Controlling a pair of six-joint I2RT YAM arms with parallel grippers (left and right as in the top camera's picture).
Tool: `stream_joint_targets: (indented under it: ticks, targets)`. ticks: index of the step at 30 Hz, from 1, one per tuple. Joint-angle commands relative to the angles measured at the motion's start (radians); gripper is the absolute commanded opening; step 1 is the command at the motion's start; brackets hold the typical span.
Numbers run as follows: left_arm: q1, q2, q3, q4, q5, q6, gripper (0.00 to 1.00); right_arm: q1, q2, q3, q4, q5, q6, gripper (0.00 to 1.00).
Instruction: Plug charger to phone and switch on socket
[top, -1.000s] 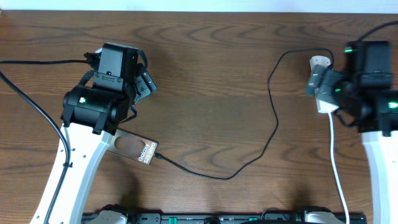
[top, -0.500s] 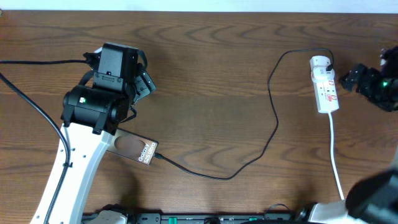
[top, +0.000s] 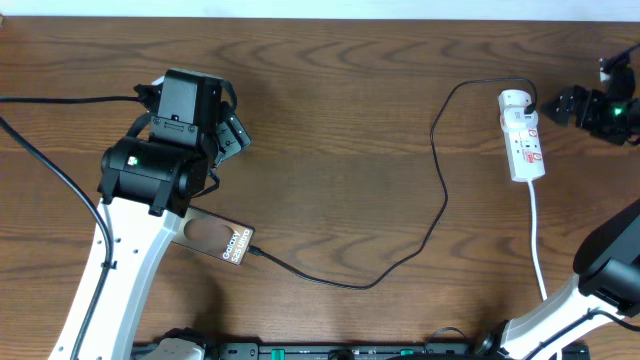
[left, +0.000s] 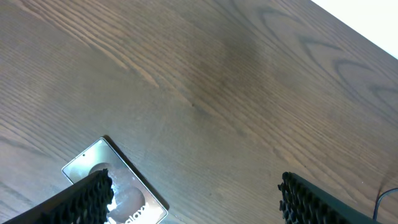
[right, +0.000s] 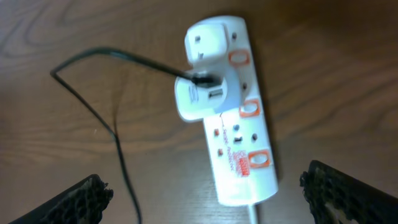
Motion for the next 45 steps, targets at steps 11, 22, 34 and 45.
stream_joint_targets:
  ticks: [11, 22, 34, 45]
  targets:
    - [-0.002, 0.006, 0.012, -0.006, -0.016, -0.013, 0.85, 0.034, 0.072, 0.022, 0.125, 0.016, -0.074, 0.99]
    - [-0.002, 0.006, 0.012, -0.013, -0.016, -0.013, 0.85, 0.076, 0.179, 0.022, 0.14, 0.016, -0.096, 0.99]
    - [-0.002, 0.006, 0.012, -0.013, -0.016, -0.013, 0.85, 0.103, 0.221, 0.021, 0.141, 0.017, -0.064, 0.99]
    - [-0.002, 0.006, 0.012, -0.013, -0.016, -0.013, 0.85, 0.107, 0.224, 0.02, 0.143, 0.017, -0.002, 0.99]
